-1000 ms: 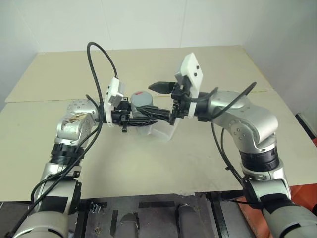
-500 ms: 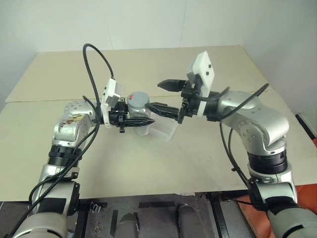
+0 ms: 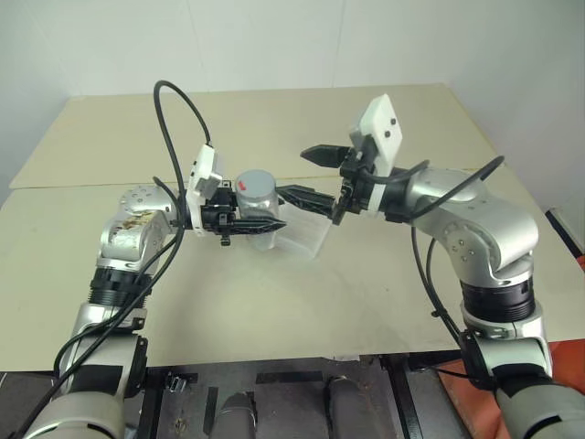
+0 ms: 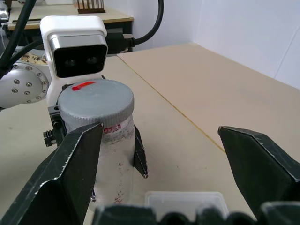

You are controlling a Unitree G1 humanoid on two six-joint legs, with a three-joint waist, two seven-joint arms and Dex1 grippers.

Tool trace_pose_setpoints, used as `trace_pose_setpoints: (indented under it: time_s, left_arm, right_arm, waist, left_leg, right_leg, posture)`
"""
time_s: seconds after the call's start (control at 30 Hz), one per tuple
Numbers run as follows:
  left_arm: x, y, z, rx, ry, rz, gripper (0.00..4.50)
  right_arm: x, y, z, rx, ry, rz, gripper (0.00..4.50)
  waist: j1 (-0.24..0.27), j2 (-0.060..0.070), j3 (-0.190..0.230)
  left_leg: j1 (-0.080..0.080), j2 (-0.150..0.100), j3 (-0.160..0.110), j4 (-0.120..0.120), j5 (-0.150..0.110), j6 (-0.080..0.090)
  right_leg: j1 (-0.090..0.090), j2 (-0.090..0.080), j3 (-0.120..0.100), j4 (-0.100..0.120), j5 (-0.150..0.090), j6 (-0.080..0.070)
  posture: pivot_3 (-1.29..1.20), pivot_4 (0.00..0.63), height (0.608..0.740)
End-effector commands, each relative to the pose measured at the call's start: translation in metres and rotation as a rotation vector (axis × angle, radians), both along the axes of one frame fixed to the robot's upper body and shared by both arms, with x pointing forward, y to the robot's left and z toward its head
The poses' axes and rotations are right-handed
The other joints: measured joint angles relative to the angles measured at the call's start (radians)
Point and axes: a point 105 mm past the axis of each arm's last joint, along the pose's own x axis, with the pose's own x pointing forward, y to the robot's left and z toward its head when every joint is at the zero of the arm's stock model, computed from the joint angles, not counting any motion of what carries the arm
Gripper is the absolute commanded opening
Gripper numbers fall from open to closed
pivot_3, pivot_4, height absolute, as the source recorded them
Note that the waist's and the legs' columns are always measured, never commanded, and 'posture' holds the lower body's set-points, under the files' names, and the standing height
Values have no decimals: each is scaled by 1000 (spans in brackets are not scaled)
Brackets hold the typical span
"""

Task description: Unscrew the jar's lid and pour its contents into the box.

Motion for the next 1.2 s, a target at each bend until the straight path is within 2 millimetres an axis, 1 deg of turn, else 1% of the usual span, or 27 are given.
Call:
trace_pose_setpoints:
  time_s: [0.03, 0.23, 0.37, 0.5, 0.7, 0.97, 1.2]
  left_arm:
    - [-5, -2, 11, -8, -52, -26, 1917]
    - [-4, -1, 9, -5, -52, -20, 1917]
    - [-2, -2, 9, -3, -57, -8, 1917]
    - [-3, -4, 8, 0, -59, -18, 1917]
    - [-3, -5, 9, 1, -70, -22, 1917]
    - [-4, -5, 9, 5, -78, -18, 1917]
    - [-5, -4, 8, 8, -79, -18, 1917]
  right_arm:
    - [-13, -6, 13, 16, -41, 33, 4480]
    - [-30, -3, 17, 30, -29, 110, 4480]
    - [-35, 8, 20, 34, -37, 134, 4480]
    - [-33, 21, 17, 23, -39, 127, 4480]
    - [-29, 34, 14, 3, -35, 126, 4480]
    - [-27, 45, 11, 6, -17, 144, 4480]
    - [-26, 48, 11, 16, -1, 152, 4480]
  waist:
    - [1, 0, 0]
    - [-1, 0, 0]
    - [0, 0, 0]
    - [-1, 0, 0]
    - [0, 0, 0]
    - [-1, 0, 0]
    - [-1, 0, 0]
  left_leg:
    - [0, 0, 0, 0, 0, 0]
    - [0, 0, 0, 0, 0, 0]
    - [0, 0, 0, 0, 0, 0]
    - [0, 0, 0, 0, 0, 0]
    - [0, 0, 0, 0, 0, 0]
    - [0, 0, 0, 0, 0, 0]
    - [0, 0, 0, 0, 0, 0]
  right_leg:
    - [0, 0, 0, 0, 0, 0]
    - [0, 0, 0, 0, 0, 0]
    - [0, 0, 0, 0, 0, 0]
    - [0, 0, 0, 0, 0, 0]
    - [0, 0, 0, 0, 0, 0]
    - [0, 0, 0, 0, 0, 0]
    - [0, 0, 0, 0, 0, 0]
  posture:
    - [0, 150, 740]
    - [0, 150, 740]
    - [0, 150, 740]
    - [0, 150, 740]
    - [0, 150, 740]
    - [0, 150, 740]
    - [0, 150, 740]
